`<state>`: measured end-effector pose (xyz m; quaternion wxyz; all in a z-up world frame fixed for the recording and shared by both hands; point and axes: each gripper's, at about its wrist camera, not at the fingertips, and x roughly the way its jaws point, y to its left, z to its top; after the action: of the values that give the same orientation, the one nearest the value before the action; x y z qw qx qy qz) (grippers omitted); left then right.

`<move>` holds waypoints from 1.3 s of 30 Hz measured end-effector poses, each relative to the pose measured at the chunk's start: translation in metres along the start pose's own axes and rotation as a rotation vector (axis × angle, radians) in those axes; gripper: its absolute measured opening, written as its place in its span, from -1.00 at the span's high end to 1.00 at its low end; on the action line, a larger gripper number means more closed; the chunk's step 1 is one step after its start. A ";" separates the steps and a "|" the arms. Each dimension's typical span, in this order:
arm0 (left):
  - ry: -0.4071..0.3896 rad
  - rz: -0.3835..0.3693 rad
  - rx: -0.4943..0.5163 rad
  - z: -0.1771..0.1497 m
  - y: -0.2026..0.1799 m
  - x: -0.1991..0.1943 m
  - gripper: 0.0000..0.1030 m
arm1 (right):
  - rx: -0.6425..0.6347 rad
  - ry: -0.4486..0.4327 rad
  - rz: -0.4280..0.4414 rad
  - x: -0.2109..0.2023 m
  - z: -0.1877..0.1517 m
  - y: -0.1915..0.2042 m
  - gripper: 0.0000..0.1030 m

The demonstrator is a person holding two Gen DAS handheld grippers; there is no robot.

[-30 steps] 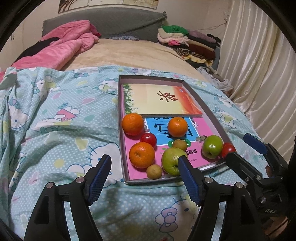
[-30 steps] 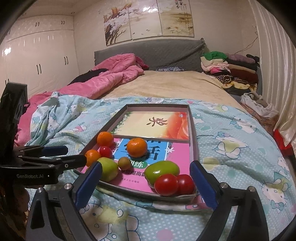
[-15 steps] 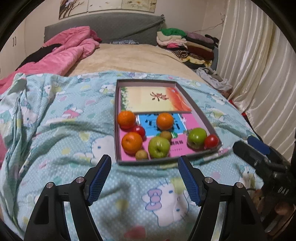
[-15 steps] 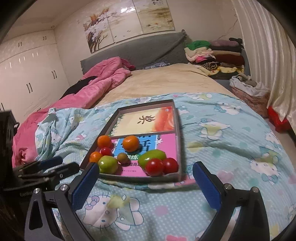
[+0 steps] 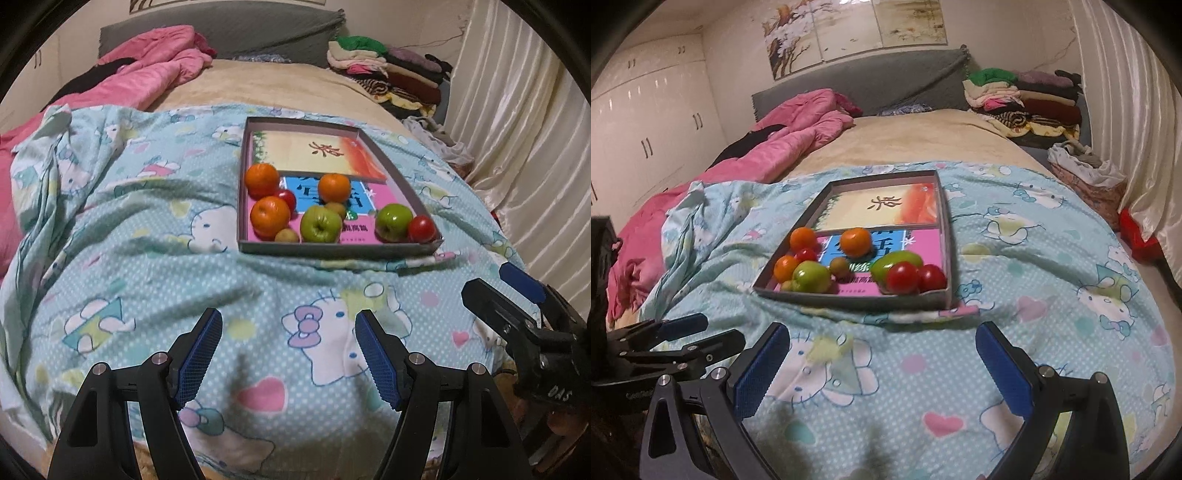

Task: Organize fruits

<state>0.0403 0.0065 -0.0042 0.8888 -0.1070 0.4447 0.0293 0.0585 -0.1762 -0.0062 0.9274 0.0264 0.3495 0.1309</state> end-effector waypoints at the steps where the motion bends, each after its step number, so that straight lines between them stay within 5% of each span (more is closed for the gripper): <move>1: 0.002 0.001 -0.001 -0.001 0.000 0.000 -0.47 | -0.011 -0.003 0.002 -0.001 -0.002 0.002 -0.97; 12: -0.014 0.000 -0.003 -0.003 0.000 -0.003 -0.47 | -0.055 -0.083 -0.015 -0.020 -0.006 0.012 -0.98; 39: -0.039 0.048 0.028 0.000 -0.001 -0.001 -0.47 | -0.016 -0.043 -0.028 -0.009 -0.008 0.001 -0.98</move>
<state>0.0394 0.0051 -0.0030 0.8976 -0.0833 0.4303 0.0466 0.0460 -0.1777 -0.0065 0.9366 0.0167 0.3287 0.1203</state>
